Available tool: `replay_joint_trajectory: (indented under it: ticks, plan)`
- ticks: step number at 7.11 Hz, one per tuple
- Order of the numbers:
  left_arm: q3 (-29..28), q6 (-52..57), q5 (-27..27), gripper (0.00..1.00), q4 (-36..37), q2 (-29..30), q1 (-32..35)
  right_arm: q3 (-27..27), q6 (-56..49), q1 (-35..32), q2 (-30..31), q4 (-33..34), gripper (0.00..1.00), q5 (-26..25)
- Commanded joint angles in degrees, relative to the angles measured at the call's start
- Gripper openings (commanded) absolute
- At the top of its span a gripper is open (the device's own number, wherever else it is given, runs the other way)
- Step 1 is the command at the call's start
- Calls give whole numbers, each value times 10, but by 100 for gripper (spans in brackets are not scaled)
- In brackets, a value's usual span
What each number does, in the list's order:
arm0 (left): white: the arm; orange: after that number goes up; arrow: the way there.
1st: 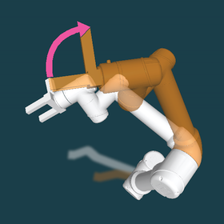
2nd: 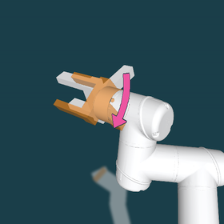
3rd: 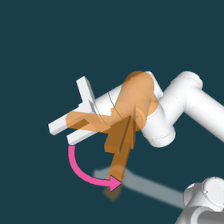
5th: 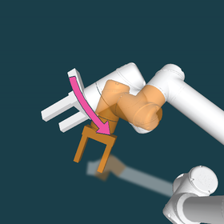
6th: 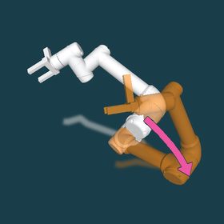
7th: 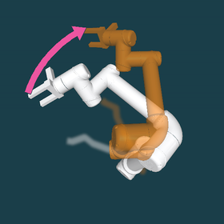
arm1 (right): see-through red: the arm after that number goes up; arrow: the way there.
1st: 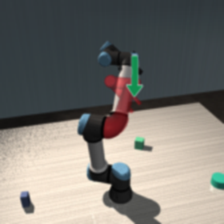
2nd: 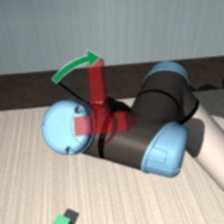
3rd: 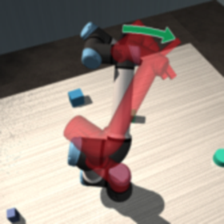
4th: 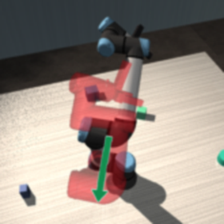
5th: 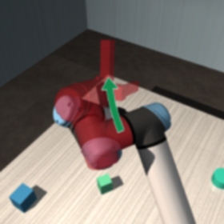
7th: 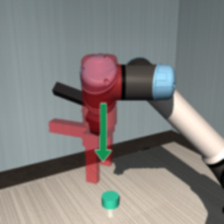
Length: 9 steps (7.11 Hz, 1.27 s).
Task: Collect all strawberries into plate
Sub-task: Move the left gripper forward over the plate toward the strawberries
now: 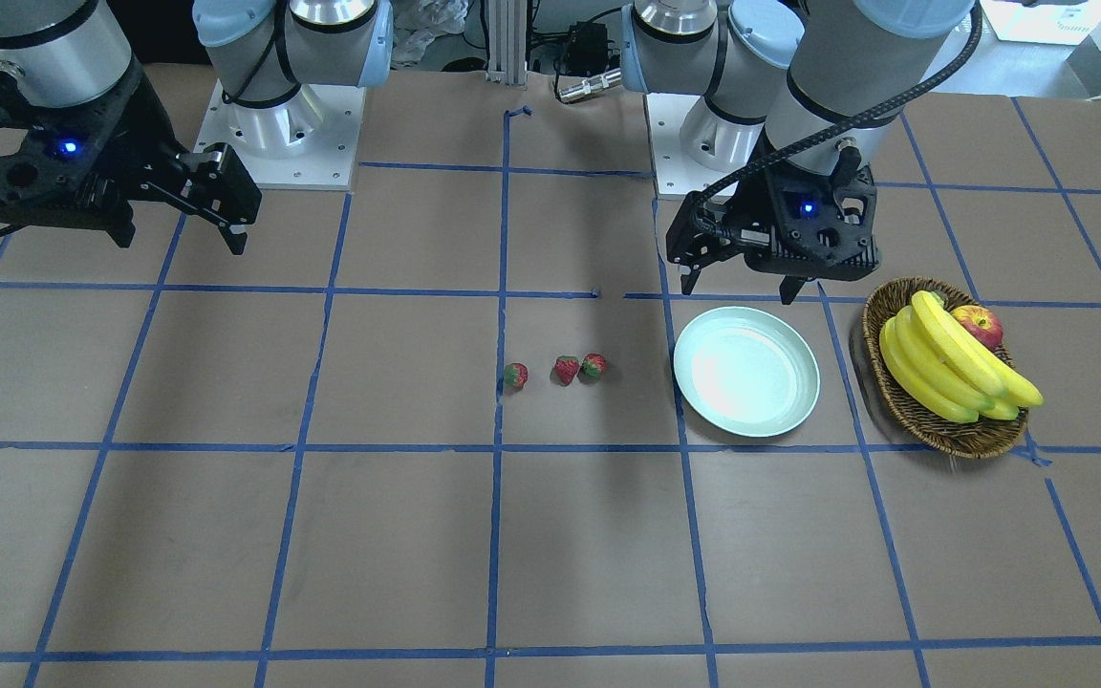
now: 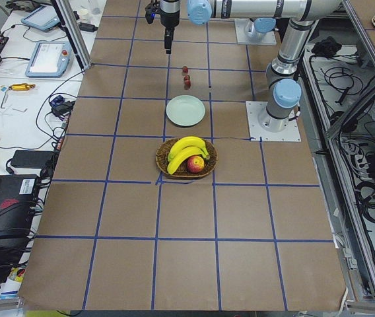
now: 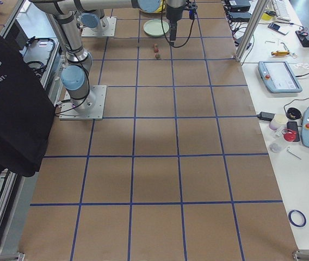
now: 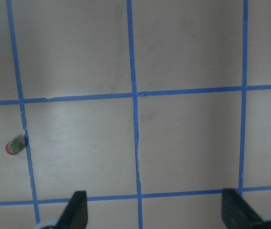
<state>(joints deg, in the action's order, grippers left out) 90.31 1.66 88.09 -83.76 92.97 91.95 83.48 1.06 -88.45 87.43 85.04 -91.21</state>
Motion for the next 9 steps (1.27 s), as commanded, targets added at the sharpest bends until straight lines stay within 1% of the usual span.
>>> replay_joint_trajectory:
  ticks: [1, 3, 5, 6, 7, 8, 9]
  plan:
    - [0, -1, 0, 100, 0, 1, 0, 5, 0, 0, -3, 2, 99, -25]
    - [1, -11, -1, 100, 0, 10, 1, 4, 9, 0, -3, 1, 100, -20]
    - [4, -54, -1, 100, 2, 24, 20, 5, 11, -1, -2, -8, 100, -14]
    - [20, -97, -2, 100, 22, 31, 26, 5, 10, -1, -3, -6, 100, -14]
    - [51, -144, -2, 100, 63, 33, 29, 5, 10, -1, -3, -6, 100, -14]
    - [76, -190, -1, 100, 89, 33, 44, 5, 10, -1, -3, -6, 100, -14]
    - [96, -255, -1, 100, 106, 37, 55, 5, 10, -1, -3, -6, 100, -14]
